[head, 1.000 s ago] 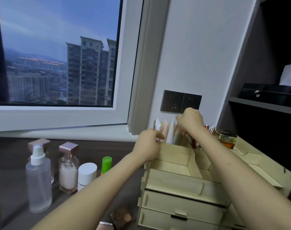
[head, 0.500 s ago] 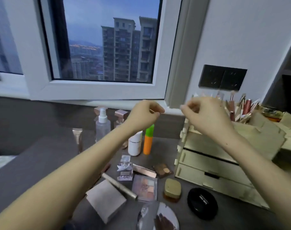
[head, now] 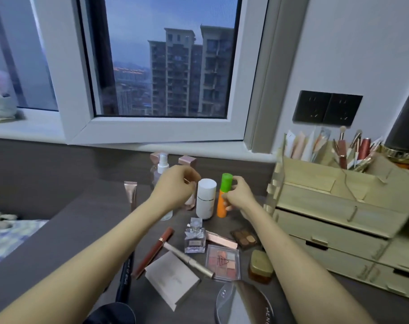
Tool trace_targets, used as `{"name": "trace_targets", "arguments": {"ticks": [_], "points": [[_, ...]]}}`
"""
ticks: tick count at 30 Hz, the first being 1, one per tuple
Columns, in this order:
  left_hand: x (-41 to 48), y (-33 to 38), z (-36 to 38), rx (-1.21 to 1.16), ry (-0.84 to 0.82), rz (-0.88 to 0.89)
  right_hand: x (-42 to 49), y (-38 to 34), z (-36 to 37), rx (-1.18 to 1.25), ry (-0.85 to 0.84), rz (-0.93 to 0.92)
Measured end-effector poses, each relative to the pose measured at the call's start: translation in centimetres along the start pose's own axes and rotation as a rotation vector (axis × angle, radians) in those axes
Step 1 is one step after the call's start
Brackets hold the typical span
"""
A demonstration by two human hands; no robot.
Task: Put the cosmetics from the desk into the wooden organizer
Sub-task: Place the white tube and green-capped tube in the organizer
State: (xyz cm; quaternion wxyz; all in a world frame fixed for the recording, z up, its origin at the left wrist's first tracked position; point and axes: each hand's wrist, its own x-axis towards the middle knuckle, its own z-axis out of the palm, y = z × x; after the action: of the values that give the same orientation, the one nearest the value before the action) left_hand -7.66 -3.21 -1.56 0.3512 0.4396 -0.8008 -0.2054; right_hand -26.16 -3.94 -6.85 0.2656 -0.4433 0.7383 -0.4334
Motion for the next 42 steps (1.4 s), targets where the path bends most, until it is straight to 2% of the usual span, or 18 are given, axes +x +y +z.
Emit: {"name": "trace_targets", "arguments": {"ticks": [5, 10, 16, 21, 26, 31, 38, 42], "points": [[2.9, -0.6, 2.7, 0.23, -0.112, 0.056, 0.5, 0.8, 0.5, -0.132, 0.01, -0.077], [4.9, -0.8, 5.3, 0.465, -0.272, 0.069, -2.1, 0.5, -0.8, -0.313, 0.197, -0.257], [5.8, 0.5, 7.0, 0.618, -0.305, 0.089, -8.0, -1.7, -7.2, -0.102, 0.321, -0.416], [6.0, 0.3, 8.3, 0.602, -0.418, 0.077, -11.5, -3.7, -14.1, 0.031, 0.435, -0.513], [5.8, 0.9, 8.2, 0.499, -0.336, 0.067, -11.4, -2.5, -20.7, 0.072, 0.648, -0.488], [5.6, 3.6, 5.8, 0.228, -0.122, 0.114, -8.1, -1.5, -23.5, -0.038, 0.765, -0.401], [6.2, 8.8, 2.7, 0.042, 0.051, 0.213, -2.5, -2.0, -23.2, -0.293, 0.626, -0.37], [6.6, 10.3, 2.5, 0.015, 0.058, 0.238, -0.9, -2.9, -23.3, -0.439, 0.525, -0.316]]}}
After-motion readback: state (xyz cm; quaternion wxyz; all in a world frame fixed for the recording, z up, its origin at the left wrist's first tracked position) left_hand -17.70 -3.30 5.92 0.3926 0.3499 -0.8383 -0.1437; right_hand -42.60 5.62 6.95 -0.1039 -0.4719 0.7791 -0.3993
